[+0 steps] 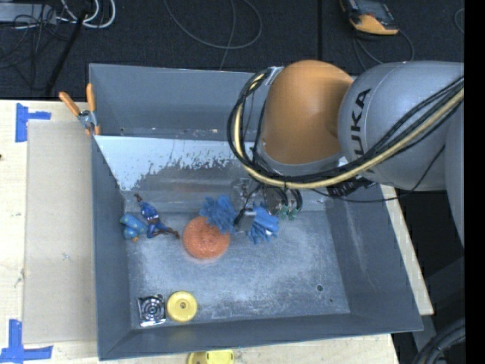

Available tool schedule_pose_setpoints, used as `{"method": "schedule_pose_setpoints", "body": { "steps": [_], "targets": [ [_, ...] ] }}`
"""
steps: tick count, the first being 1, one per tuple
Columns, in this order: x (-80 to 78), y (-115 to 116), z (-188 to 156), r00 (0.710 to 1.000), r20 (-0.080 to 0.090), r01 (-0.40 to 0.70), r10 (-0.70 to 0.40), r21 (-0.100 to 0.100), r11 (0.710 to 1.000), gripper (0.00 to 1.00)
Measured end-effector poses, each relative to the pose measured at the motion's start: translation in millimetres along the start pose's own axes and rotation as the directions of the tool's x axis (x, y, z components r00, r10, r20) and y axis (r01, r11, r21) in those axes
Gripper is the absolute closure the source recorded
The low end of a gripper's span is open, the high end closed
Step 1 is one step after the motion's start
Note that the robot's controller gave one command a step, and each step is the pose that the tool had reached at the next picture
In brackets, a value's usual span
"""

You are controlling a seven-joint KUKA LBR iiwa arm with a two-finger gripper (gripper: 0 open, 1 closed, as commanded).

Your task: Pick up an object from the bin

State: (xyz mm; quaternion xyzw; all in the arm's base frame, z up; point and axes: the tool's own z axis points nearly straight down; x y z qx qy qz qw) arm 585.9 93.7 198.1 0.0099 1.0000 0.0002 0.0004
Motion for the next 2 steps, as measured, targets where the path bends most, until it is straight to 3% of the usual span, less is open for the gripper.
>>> {"method": "schedule_pose_setpoints", "body": {
  "steps": [1, 2],
  "targets": [
    [0.0, -0.2, -1.7, 1.0, -0.003, -0.001, 0.001, 0.001, 1.0, 1.0],
    [-3.9, -63.0, -48.4, 0.991, 0.001, 0.135, -0.135, 0.0, 0.991, 1.0]
  ]
}}
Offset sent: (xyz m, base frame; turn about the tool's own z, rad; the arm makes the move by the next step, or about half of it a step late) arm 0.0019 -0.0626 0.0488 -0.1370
